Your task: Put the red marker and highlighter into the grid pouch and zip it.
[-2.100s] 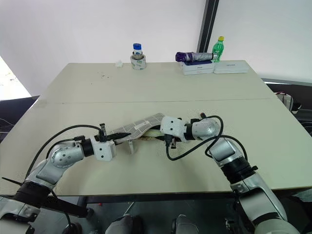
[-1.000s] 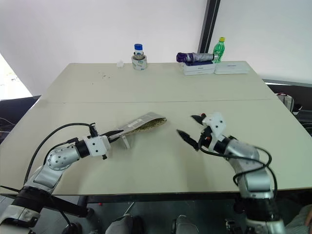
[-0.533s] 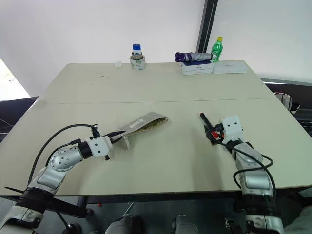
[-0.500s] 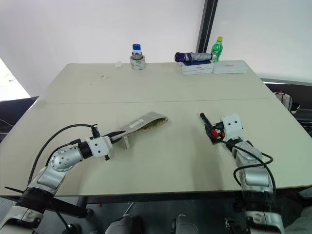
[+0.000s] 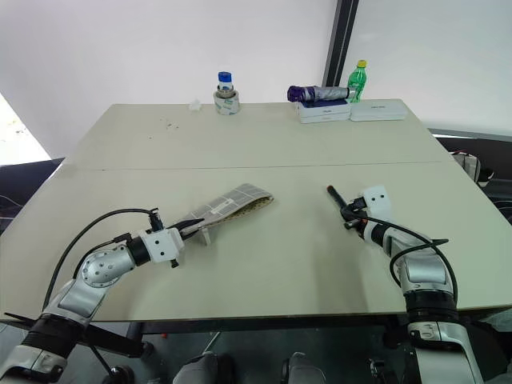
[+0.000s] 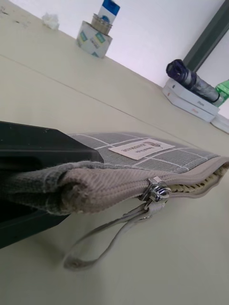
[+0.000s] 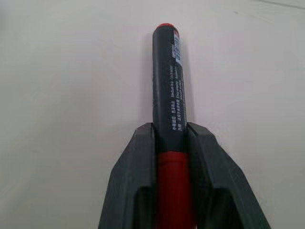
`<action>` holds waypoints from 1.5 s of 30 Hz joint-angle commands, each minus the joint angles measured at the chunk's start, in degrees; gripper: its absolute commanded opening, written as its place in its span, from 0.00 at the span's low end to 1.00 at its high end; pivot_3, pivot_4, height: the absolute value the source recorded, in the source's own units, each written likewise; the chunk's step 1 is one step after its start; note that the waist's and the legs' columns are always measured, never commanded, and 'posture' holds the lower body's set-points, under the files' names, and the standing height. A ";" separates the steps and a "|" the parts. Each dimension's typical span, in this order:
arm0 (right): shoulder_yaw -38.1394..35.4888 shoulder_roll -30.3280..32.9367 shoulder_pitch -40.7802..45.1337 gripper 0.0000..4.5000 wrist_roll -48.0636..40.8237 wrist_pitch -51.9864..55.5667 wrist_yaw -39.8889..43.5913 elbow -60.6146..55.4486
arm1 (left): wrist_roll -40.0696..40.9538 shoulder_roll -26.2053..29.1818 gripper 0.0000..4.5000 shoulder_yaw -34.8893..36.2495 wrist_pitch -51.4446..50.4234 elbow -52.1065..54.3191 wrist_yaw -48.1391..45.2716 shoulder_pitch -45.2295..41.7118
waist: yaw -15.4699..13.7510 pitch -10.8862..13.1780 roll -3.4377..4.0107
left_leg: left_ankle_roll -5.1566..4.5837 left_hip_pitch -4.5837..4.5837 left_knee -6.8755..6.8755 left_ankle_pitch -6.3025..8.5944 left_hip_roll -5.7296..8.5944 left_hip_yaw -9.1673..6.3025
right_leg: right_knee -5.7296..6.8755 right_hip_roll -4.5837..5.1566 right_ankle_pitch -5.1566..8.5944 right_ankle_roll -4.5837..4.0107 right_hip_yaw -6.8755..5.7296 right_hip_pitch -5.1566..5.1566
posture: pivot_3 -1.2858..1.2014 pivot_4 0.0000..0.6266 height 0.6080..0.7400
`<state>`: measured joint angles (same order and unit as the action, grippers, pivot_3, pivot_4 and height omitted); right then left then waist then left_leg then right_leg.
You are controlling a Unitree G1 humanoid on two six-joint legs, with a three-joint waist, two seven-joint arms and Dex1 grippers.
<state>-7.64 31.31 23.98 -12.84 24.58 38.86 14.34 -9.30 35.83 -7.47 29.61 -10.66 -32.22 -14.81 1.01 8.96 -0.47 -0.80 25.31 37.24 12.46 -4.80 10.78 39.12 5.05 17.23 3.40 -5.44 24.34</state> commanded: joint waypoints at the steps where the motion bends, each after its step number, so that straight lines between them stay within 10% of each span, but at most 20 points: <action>1: 3.55 2.78 -3.35 0.08 -5.31 -3.37 13.47 -11.55 | 0.33 0.08 0.00 1.07 -0.04 1.44 0.54 -0.43 | -0.15 0.00 0.00 | -0.05 0.01 -0.01 0.03 0.00 -0.02 | 0.00 0.00 0.00 0.00 -0.01 0.00 | 0.52 0.24 1.00; 8: 8.16 3.39 -6.14 0.08 -12.84 1.84 21.27 -26.41 | 0.40 -0.52 0.00 0.35 0.72 0.17 0.11 -2.42 | -0.28 -0.01 -0.02 | -0.24 0.01 0.05 0.15 0.00 -0.09 | 0.00 0.00 0.00 0.00 -0.02 -0.02 | 0.52 0.24 1.00; 45: 30.87 -4.81 20.63 0.08 20.52 -37.84 19.75 5.06 | 0.41 0.70 0.00 -2.64 8.10 0.84 -4.69 -5.66 | -0.18 0.00 0.00 | 0.12 0.03 0.08 -0.07 0.00 0.07 | 0.01 0.00 0.00 0.00 -0.04 0.03 | 0.52 0.24 1.00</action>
<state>22.35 27.99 42.57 7.18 -11.15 59.16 19.11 -11.68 37.28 -10.40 36.83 -11.63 -37.10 -19.12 0.83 8.96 -0.47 -0.67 25.34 37.33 12.39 -4.79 10.85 39.13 5.04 17.23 3.40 -5.48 24.37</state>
